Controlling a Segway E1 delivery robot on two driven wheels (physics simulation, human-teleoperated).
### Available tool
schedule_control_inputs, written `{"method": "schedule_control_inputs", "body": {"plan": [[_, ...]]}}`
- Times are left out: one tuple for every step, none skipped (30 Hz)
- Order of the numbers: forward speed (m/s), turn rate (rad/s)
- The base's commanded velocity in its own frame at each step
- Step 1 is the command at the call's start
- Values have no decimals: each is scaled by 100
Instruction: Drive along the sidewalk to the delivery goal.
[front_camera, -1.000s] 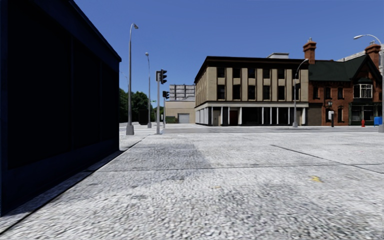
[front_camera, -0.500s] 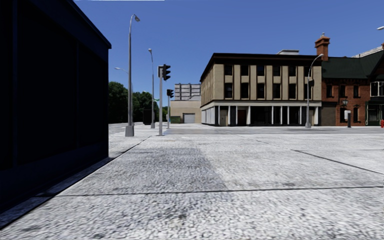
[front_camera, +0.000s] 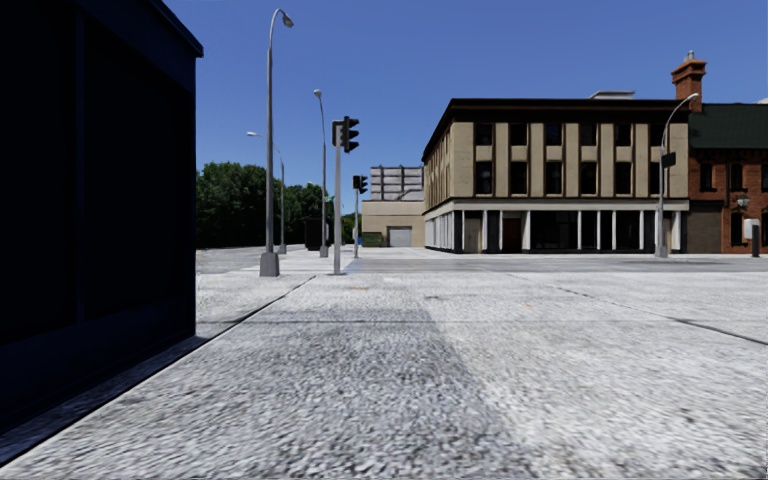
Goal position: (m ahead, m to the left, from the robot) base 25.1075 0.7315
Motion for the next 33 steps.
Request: {"method": "schedule_control_inputs", "body": {"plan": [[200, 0], [200, 0], [200, 0], [200, 0], [200, 0], [200, 0], [200, 0], [200, 0], [200, 0], [200, 0], [200, 0], [200, 0], [200, 0], [200, 0], [200, 0], [200, 0], [200, 0], [200, 0], [200, 0], [200, 0], [200, 0], [200, 0], [200, 0], [200, 0], [200, 0], [200, 0], [200, 0], [200, 0], [200, 0], [200, 0], [200, 0], [200, 0], [200, 0]]}}
